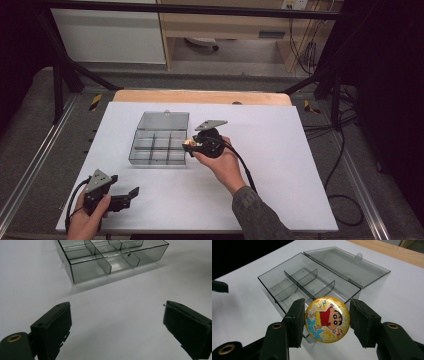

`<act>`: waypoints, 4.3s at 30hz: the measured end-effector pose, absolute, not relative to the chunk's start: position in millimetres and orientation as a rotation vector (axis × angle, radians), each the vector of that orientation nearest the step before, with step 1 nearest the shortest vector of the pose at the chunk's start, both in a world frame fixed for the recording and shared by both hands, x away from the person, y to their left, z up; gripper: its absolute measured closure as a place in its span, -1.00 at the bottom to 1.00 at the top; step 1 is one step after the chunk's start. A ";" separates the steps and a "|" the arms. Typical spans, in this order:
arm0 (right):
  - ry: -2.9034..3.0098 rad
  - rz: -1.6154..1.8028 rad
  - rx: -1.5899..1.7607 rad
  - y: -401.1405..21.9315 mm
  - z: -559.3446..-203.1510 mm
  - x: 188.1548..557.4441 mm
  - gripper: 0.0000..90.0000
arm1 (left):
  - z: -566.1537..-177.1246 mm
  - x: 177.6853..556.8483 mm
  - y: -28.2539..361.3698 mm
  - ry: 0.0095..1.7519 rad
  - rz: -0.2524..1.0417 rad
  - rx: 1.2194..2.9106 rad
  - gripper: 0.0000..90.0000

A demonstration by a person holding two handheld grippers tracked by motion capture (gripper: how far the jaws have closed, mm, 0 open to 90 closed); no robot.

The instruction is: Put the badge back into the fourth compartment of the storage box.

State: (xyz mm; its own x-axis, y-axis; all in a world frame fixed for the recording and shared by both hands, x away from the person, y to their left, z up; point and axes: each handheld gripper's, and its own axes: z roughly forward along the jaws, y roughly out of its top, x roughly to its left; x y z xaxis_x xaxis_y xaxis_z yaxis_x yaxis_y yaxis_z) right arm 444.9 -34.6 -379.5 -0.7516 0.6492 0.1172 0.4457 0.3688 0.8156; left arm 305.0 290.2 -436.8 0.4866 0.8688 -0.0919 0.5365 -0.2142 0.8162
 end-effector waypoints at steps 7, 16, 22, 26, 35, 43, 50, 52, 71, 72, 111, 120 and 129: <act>2.368 1.417 1.038 -26.0 -368.6 455.0 0.06 | -437.0 304.6 290.9 1.175 0.497 1.887 -0.82; 2.365 1.476 1.060 -8.6 -360.4 472.9 0.06 | -437.7 305.6 292.8 1.182 0.494 1.876 -0.82; 2.357 1.503 1.066 3.5 -358.3 480.4 0.06 | -438.1 305.4 292.0 1.178 0.494 1.885 -0.82; 2.347 1.529 1.076 13.5 -355.6 485.7 0.06 | -438.4 305.7 293.5 1.183 0.493 1.881 -0.82; 2.342 1.559 1.081 25.7 -355.2 491.0 0.06 | -438.8 306.6 292.2 1.181 0.490 1.882 -0.81; 2.347 1.577 1.096 38.7 -355.9 496.0 0.06 | -438.6 306.1 292.2 1.175 0.488 1.887 -0.82; 2.366 1.578 1.094 54.4 -358.7 500.8 0.06 | -438.6 306.7 292.8 1.178 0.496 1.885 -0.81; 2.371 1.571 1.093 56.3 -359.2 501.1 0.06 | -438.5 306.6 292.6 1.176 0.495 1.887 -0.82; 2.450 1.519 1.074 79.6 -368.9 504.1 0.06 | -438.3 306.4 293.2 1.171 0.504 1.900 -0.82; 2.450 1.519 1.074 79.6 -368.9 504.1 0.06 | -438.3 306.4 293.3 1.171 0.504 1.900 -0.82; 2.592 1.412 1.027 105.6 -387.9 501.7 0.06 | -439.3 306.5 293.1 1.174 0.494 1.903 -0.81; 2.599 1.412 1.033 107.1 -389.4 501.6 0.06 | -439.4 306.5 293.2 1.174 0.494 1.903 -0.81; 2.608 1.402 1.025 109.3 -391.8 500.6 0.06 | -439.4 306.4 293.0 1.173 0.494 1.905 -0.81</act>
